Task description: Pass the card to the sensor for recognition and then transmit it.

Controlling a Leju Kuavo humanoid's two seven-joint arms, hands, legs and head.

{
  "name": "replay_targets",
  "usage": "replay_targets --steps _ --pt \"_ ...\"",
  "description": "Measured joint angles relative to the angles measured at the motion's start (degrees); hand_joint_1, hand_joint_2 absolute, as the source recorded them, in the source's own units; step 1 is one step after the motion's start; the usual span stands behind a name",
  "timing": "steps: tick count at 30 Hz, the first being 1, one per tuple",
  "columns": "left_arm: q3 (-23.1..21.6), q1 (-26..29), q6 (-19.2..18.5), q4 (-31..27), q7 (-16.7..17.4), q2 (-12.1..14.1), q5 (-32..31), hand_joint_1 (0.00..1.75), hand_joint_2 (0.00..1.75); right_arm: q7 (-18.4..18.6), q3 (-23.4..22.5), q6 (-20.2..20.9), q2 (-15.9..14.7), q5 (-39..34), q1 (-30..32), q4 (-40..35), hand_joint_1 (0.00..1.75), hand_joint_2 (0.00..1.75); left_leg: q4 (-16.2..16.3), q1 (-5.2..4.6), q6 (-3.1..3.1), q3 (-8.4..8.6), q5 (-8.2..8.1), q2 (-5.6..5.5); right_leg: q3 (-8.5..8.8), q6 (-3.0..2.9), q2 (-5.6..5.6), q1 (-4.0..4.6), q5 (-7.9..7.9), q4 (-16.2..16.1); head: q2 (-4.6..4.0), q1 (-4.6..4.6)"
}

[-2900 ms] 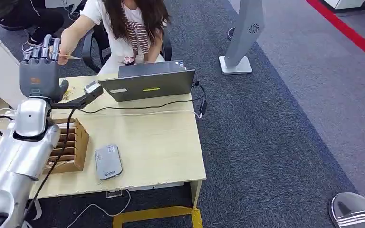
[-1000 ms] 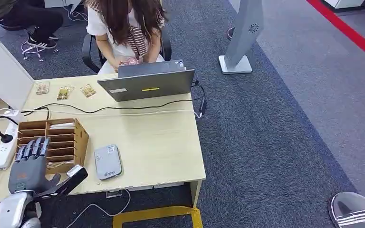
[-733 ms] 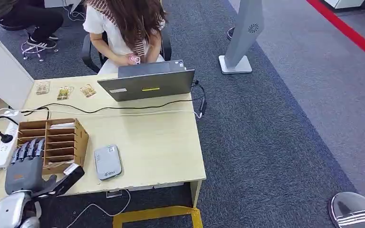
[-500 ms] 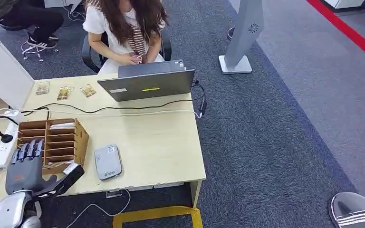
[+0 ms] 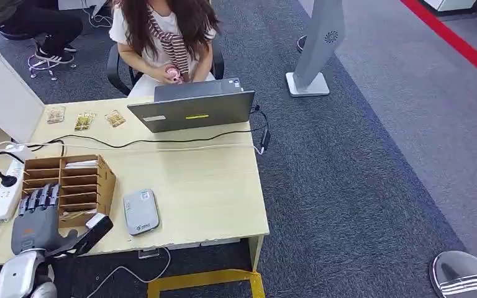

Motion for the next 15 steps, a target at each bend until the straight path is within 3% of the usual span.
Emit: replay_targets --steps 7,8,9,15 --pt "0.0 0.0 0.0 0.4 0.0 -0.1 0.0 0.0 1.75 0.0 -0.1 0.0 0.0 0.0 0.0 0.0 0.0 1.75 0.0 0.0 0.0 0.0 0.0 0.0 0.0 0.0 0.0 0.0 0.0 0.0 0.0 0.0" --pt "0.0 0.0 0.0 0.4 0.0 -0.1 0.0 1.1 1.75 0.0 -0.1 0.0 0.0 0.0 0.0 0.0 0.0 1.75 0.0 0.0 0.0 0.0 0.0 0.0 0.0 0.0 0.0 0.0 0.0 0.0 0.0 0.0" --pt "0.0 0.0 0.0 0.4 0.0 -0.1 0.0 1.75 1.75 0.0 -0.2 0.1 0.0 0.0 0.0 0.0 0.0 1.75 0.0 0.0 0.0 0.0 0.0 0.0 0.0 0.0 0.0 0.0 0.0 0.0 0.0 0.0" --pt "0.0 0.0 0.5 0.4 -0.2 -0.3 -0.1 1.75 1.75 -0.2 -0.3 0.1 0.0 0.0 0.0 0.0 0.0 1.75 0.0 0.0 0.0 0.0 0.0 0.0 0.0 0.0 0.0 0.0 0.0 0.0 0.0 0.0"
